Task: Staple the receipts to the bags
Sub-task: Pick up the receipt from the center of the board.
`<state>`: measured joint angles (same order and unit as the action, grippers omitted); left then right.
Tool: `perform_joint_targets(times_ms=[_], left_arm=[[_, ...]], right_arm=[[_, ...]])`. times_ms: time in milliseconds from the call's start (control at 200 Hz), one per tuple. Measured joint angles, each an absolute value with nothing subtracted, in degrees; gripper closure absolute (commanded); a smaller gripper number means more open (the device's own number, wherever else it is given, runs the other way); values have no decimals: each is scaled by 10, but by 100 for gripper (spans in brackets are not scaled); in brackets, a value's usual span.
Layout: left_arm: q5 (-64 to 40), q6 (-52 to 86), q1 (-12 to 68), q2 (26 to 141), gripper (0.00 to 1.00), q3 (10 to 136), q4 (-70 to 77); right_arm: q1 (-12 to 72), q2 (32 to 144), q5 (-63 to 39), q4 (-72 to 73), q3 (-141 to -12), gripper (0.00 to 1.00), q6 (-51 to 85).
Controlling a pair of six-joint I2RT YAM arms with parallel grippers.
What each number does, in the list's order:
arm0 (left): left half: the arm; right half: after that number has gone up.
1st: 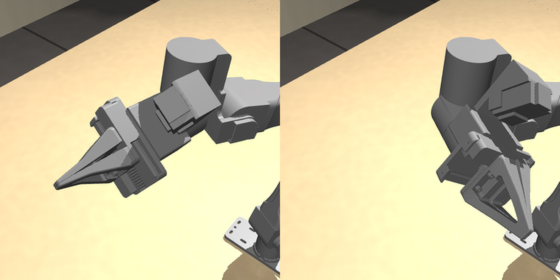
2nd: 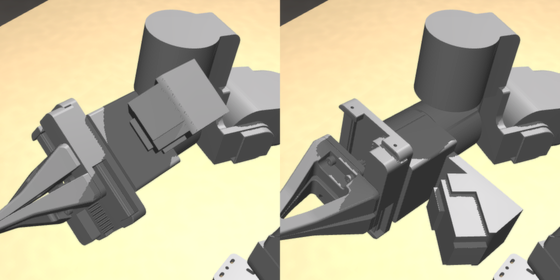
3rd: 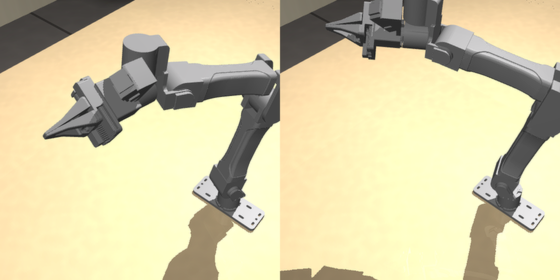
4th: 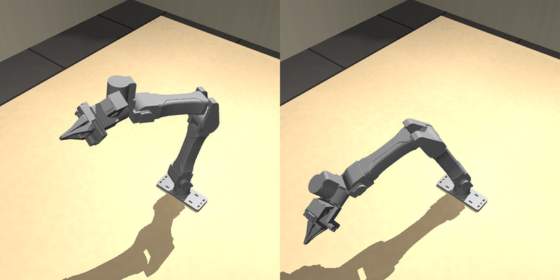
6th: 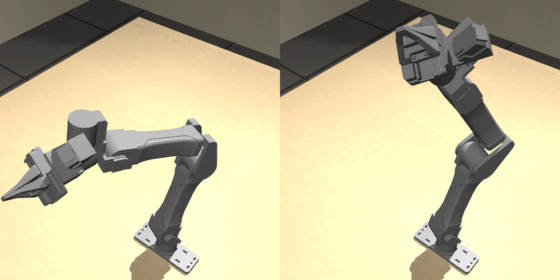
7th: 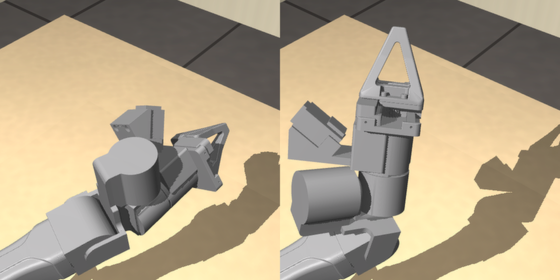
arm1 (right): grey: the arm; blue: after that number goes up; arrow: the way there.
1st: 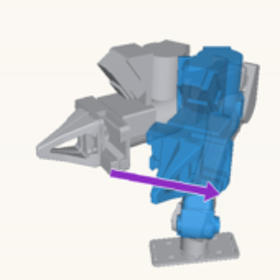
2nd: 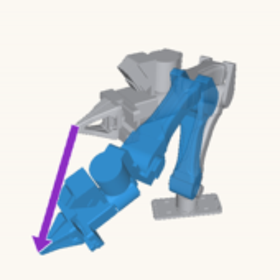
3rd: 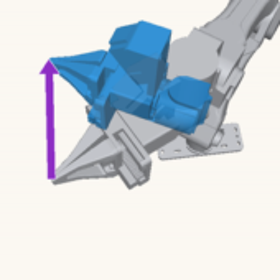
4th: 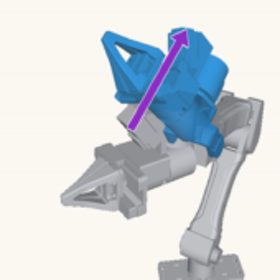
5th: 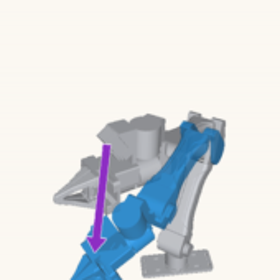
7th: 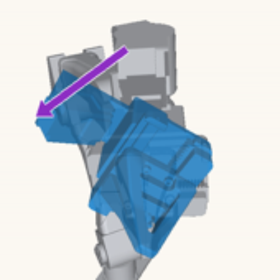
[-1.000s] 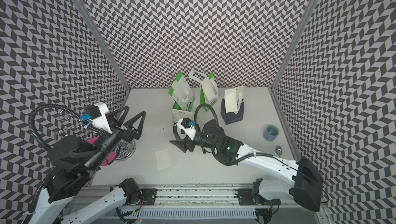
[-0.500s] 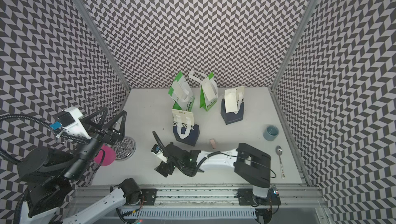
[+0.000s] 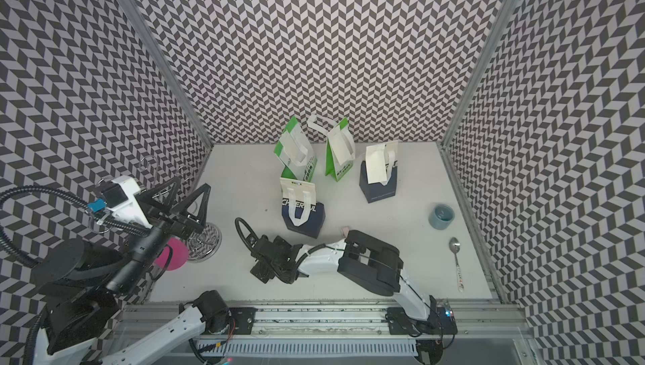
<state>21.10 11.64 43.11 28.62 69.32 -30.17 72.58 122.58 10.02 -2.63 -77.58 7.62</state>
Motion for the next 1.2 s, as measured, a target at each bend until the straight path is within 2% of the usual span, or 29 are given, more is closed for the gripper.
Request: perform_joint_targets(times_ms=[120,180,386,526,646,691,776,836,946,1197], left_arm=[[211,117,431,283,0,690,-302],[211,117,431,283,0,689,-302],[210,121,431,280,0,683,-300],[207,124,431,263,0,673,-301],[202,125,431,261,0,673,-301],[201,125,431,262,0,673,-301],[197,125,431,262,0,673,-301],[196,125,431,262,0,673,-301],[192,127,431,262,0,673,-301],[186,129,431,262,0,673,-301]], right_arm=[[728,1232,97,-35,-788,0,76],[731,1239,97,-48,-802,3,76],[741,1256,99,-76,-834,19,76],[744,1256,105,-76,-829,36,82],[745,1256,107,-63,-823,41,84],[745,1256,106,-62,-823,37,84],[745,1254,108,-56,-819,16,88],[744,1251,112,-48,-811,7,92],[737,1242,116,-48,-804,0,99],[731,1237,100,-69,-806,1,107]])
